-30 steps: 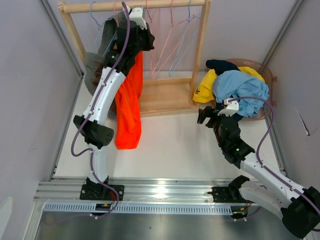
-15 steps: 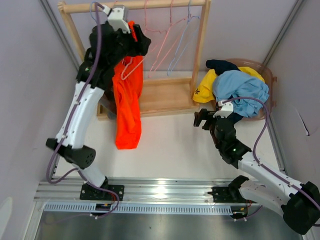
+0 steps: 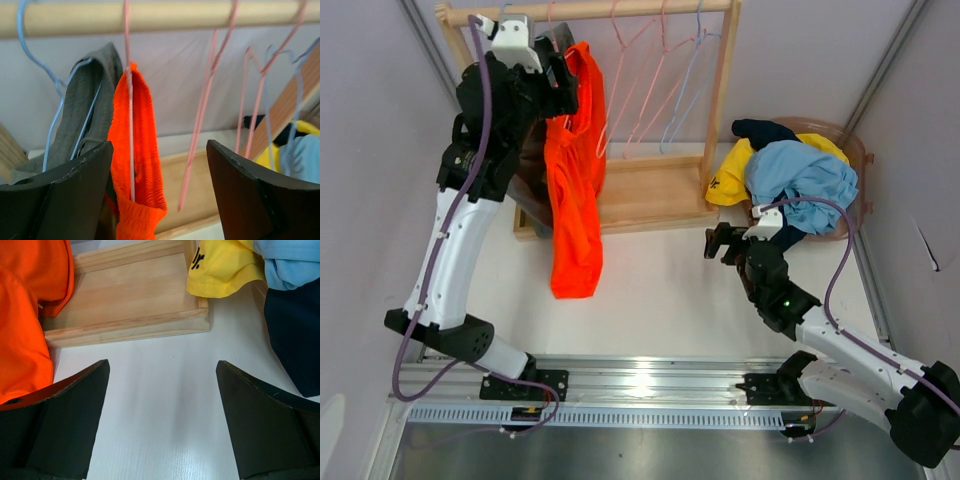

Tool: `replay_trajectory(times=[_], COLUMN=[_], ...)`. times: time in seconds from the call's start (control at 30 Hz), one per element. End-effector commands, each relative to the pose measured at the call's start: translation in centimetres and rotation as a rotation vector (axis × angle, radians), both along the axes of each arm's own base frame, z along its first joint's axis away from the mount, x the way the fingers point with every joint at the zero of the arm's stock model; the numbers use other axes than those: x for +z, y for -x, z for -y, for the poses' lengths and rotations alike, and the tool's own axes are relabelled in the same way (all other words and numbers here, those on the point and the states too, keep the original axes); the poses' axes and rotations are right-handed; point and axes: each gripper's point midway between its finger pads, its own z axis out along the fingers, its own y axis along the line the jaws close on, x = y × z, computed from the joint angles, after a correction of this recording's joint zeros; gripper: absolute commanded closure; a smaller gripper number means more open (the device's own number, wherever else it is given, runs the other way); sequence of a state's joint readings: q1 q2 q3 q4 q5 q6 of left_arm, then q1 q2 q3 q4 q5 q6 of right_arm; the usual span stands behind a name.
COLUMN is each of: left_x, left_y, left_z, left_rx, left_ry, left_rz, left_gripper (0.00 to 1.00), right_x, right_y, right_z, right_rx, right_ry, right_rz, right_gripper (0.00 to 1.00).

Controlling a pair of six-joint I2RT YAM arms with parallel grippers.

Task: Remove the shorts from the hanger

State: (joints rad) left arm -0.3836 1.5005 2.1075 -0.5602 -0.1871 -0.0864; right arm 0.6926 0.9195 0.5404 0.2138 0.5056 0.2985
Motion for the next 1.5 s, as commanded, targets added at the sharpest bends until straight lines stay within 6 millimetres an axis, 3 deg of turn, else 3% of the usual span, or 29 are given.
replay_trajectory(times=[0.0,0.23,0.43,0.5,0.57,0.6,0.67,0.83,1.07,1.1,1.17,1.2,1.3,1.33,1.47], left_x=[-3.7,-6.7,-7.8,-7.8,-8.1,-8.2,-8.3,-7.9,-2.2,-0.4,0.9,2.5,3.8,4.8,5.6], left_y=[-2.4,-5.2,-6.1,-6.2,-6.3,-6.3,-6.4,-5.9,-1.7,-0.2,1.1,2.7,4.8,6.3,10.0], left_z=[-1.8,-2.1,-1.5,-1.6,-1.6,-1.5,-1.6,-1.2,-2.1,-2.6,-3.0,-3.5,-3.6,-3.9,-4.6], left_rx=[0.078,0.107,0.092,0.094,0.095,0.095,0.098,0.069,0.042,0.042,0.044,0.039,0.014,0.007,-0.019], left_ry=[-0.049,-0.05,-0.044,-0.047,-0.051,-0.053,-0.05,-0.054,-0.01,-0.001,0.009,0.018,0.026,0.036,0.064], left_rz=[-0.069,-0.116,-0.14,-0.141,-0.148,-0.151,-0.156,-0.149,-0.014,0.035,0.078,0.122,0.157,0.186,0.217], left_gripper=[0.19,0.21,0.31,0.39,0.53,0.72,1.0,1.0,1.0,1.0,1.0,1.0,1.0,1.0,1.0], right_x=[1.4,1.2,0.9,0.9,0.8,0.8,0.7,0.6,0.5,0.5,0.6,0.6,0.7,0.8,1.7], right_y=[0.1,0.8,1.2,1.2,1.3,1.3,1.3,1.3,1.1,1.1,1.1,1.1,1.1,1.1,1.1], right_z=[0.6,1.4,2.0,2.0,2.1,2.1,2.1,2.1,1.8,1.7,1.4,1.3,1.2,1.2,1.2], right_rx=[-0.035,-0.047,-0.059,-0.059,-0.058,-0.058,-0.058,-0.056,-0.046,-0.043,-0.035,-0.032,-0.026,-0.026,-0.023], right_ry=[-0.04,-0.035,-0.018,-0.016,-0.012,-0.01,-0.007,-0.004,-0.01,-0.012,-0.023,-0.025,-0.031,-0.03,-0.036], right_rz=[0.04,0.039,0.037,0.036,0.035,0.035,0.033,0.032,0.034,0.034,0.035,0.035,0.036,0.038,0.062], right_gripper=[0.07,0.07,0.07,0.07,0.07,0.07,0.07,0.07,0.08,0.08,0.08,0.08,0.08,0.08,0.09])
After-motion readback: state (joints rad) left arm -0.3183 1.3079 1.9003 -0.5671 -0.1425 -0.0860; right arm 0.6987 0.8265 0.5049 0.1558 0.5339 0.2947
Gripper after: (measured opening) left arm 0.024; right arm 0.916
